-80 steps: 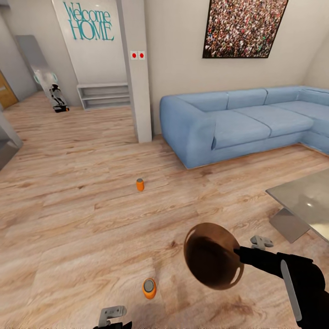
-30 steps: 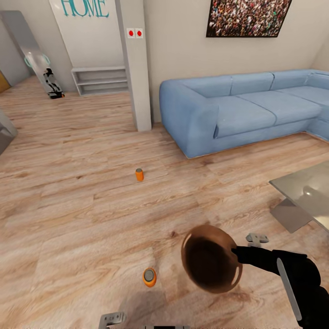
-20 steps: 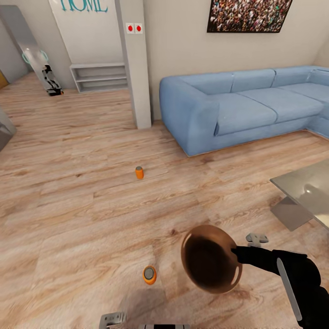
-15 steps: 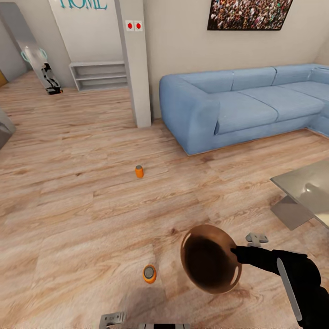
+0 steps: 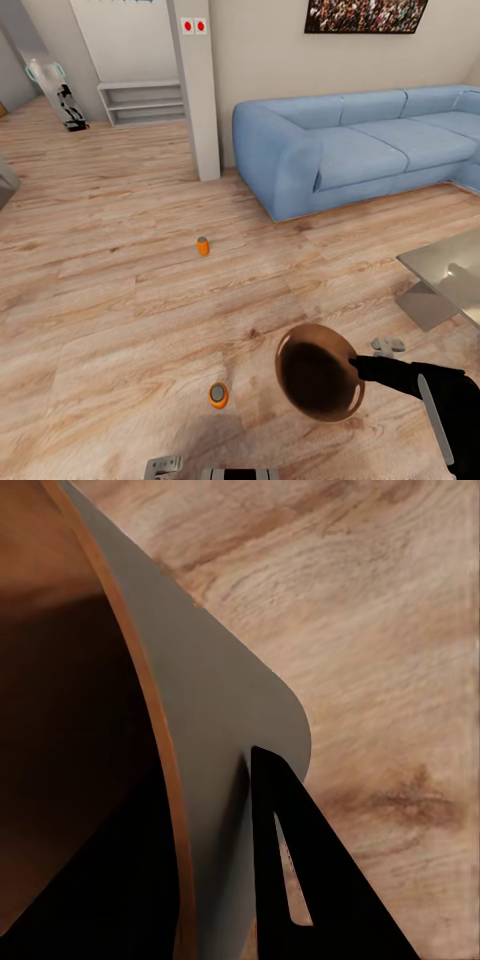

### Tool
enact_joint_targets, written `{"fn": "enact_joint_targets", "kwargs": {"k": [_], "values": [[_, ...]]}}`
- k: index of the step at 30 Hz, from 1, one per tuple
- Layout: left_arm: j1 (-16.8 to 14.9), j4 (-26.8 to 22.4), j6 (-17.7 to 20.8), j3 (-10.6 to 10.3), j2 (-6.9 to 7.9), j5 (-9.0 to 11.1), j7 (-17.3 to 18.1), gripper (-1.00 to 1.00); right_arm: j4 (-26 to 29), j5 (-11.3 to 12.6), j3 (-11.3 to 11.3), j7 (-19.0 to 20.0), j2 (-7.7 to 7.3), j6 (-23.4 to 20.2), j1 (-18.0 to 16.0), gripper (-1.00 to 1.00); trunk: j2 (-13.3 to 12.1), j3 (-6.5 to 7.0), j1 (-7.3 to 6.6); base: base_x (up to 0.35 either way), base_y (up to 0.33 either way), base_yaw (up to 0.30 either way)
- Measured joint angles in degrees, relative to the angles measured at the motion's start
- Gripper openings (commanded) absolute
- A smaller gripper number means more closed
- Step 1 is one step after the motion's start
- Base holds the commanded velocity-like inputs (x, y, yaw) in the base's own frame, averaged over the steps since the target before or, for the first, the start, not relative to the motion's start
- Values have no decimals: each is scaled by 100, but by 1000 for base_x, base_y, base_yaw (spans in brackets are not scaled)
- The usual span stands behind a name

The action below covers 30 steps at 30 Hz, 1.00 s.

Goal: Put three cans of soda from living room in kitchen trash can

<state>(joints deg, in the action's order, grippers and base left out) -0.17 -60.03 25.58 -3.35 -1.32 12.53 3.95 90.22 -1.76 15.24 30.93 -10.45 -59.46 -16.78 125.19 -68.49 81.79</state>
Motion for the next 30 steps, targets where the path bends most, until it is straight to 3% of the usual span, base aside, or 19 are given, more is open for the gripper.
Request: {"fn": "enact_joint_targets", "kwargs": {"k": [4, 9, 13, 30], "values": [[0, 1, 0, 2, 0, 8, 0, 100, 0, 72, 300, 466, -268, -9, -6, -100, 0, -37, 0, 0, 0, 0], [-1, 13, -6, 1, -7, 11, 0, 100, 3, 201, 435, 939, -417, -30, -7, -100, 0, -84, 0, 0, 0, 0], [-2, 17, -13, 1, -8, 12, 0, 100, -4, 101, 460, 1007, -437, 9, -8, -100, 0, -121, 0, 0, 0, 0], [-2, 16, -70, 1, -9, 5, 0, 100, -2, 135, 465, 1032, -450, -3, -8, -100, 0, -278, 0, 0, 0, 0]]}}
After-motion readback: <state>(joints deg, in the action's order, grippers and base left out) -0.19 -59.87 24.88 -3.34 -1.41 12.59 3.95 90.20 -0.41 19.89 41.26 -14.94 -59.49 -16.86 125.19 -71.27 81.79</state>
